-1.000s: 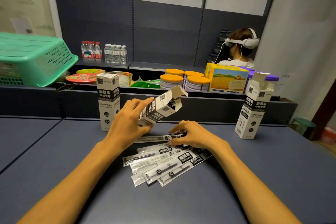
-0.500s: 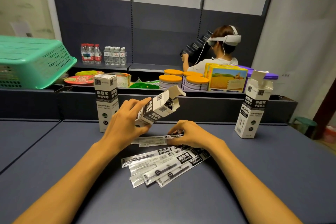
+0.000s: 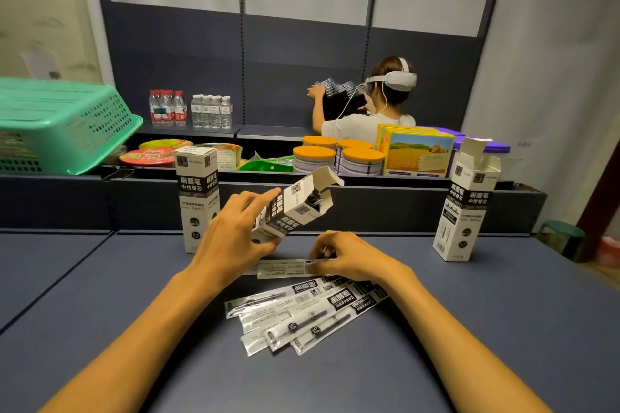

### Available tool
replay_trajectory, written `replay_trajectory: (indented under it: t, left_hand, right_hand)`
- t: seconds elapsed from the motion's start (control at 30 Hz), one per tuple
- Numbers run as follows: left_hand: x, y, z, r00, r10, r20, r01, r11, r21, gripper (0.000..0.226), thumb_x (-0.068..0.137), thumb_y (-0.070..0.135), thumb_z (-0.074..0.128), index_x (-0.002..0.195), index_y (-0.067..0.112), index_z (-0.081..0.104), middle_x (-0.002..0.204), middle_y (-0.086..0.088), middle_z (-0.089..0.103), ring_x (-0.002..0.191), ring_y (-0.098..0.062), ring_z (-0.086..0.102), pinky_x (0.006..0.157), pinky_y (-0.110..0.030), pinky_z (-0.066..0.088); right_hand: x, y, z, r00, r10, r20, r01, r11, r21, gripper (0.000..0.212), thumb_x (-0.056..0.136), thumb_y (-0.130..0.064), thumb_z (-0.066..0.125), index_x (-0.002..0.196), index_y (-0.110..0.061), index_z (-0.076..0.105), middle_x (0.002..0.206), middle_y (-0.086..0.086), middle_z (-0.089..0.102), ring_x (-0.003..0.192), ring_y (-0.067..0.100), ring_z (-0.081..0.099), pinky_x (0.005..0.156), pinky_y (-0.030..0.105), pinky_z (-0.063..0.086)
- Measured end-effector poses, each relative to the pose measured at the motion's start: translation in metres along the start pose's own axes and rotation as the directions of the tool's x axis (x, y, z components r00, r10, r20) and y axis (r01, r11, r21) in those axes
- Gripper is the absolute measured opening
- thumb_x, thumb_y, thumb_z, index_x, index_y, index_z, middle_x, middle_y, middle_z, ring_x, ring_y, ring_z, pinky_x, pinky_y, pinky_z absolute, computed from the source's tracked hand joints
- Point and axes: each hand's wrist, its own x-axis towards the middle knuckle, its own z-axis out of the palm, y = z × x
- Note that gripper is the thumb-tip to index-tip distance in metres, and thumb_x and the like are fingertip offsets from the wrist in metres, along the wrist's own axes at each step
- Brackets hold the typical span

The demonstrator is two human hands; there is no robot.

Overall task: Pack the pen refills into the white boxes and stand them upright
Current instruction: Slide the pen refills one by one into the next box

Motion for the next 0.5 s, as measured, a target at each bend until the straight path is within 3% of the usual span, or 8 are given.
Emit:
replay_trajectory:
  t: [0.07,0.2,0.33,0.5]
  left_hand:
    - [0.0002,-0.0003,0.0,1.0,0.0,0.001,0.0,1.0,-0.002,0.084,0.069,0.028,0.083,0.142,0.024,0.041,0.116,-0.002,0.054,0.104,-0.015,0.049,0.07,-0.031,0.053]
    - [-0.0001,-0.0009,0.0002,1.0,0.003,0.004,-0.003,1.0,-0.002,0.085,0.069,0.028,0.083,0.143,0.025,0.04,0.116,-0.001,0.054,0.104,-0.015,0.049,0.069,-0.031,0.053]
    - [-0.0003,-0.0004,-0.0003,1.0,0.003,-0.002,-0.003,1.0,-0.002,0.085,0.069,0.028,0.083,0.142,0.025,0.041,0.116,-0.001,0.054,0.103,-0.015,0.05,0.069,-0.03,0.052]
    - [-0.0003,-0.0008,0.0,1.0,0.008,-0.001,-0.008,1.0,0.005,0.084,0.069,0.029,0.083,0.142,0.025,0.041,0.116,-0.001,0.054,0.103,-0.016,0.05,0.069,-0.032,0.054]
  right_hand:
    - [0.0002,-0.002,-0.0008,1.0,-0.011,0.009,0.011,1.0,0.021,0.021,0.082,-0.043,0.068,0.095,-0.026,0.063,0.088,-0.007,0.065,0.075,0.008,0.06,0.062,0.021,0.048]
    - [0.0004,-0.0037,-0.0032,0.996,-0.075,0.037,0.075,0.997,0.0,0.022,0.087,-0.035,0.065,0.107,-0.026,0.063,0.105,-0.007,0.068,0.092,0.007,0.063,0.083,0.027,0.054]
    - [-0.0022,-0.0056,-0.004,0.991,-0.124,0.059,0.129,0.988,-0.081,0.025,0.092,-0.031,0.058,0.111,-0.021,0.069,0.105,-0.007,0.069,0.089,0.007,0.062,0.079,0.026,0.053]
    - [-0.0041,-0.0059,-0.0028,0.991,-0.126,0.038,0.131,0.979,-0.157,0.026,0.092,-0.041,0.054,0.106,-0.024,0.069,0.102,-0.009,0.066,0.087,0.007,0.06,0.078,0.034,0.055]
